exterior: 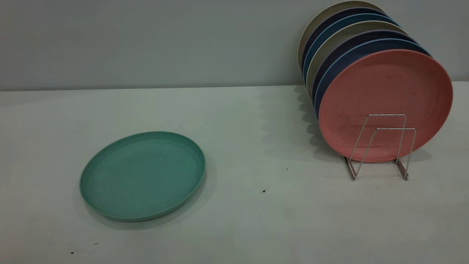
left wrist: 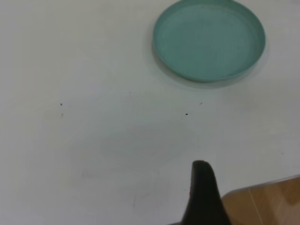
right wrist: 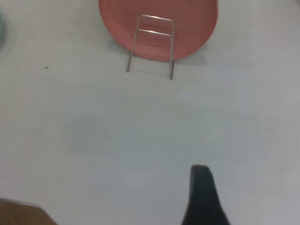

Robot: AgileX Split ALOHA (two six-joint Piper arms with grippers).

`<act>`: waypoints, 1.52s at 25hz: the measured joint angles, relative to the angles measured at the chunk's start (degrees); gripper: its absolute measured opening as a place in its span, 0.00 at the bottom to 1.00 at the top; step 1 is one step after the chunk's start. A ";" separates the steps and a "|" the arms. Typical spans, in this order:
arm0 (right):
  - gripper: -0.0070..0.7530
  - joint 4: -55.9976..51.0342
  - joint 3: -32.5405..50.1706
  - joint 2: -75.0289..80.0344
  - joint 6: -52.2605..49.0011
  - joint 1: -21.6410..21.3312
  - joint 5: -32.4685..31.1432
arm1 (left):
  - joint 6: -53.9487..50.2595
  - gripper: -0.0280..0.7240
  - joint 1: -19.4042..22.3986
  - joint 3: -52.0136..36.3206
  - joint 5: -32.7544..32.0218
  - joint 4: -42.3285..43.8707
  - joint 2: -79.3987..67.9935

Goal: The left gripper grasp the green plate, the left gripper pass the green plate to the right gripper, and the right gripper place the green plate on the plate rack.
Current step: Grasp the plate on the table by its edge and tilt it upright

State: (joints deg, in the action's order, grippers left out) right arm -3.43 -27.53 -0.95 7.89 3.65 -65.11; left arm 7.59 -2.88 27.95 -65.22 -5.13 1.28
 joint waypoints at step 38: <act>0.64 -15.55 -1.16 33.71 10.45 0.00 24.51 | -2.46 0.75 0.00 4.38 26.89 -11.49 -56.02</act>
State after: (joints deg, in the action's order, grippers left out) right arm -18.98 -28.69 32.76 18.34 3.65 -40.60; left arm 5.13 -2.88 32.33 -38.33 -16.62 -54.73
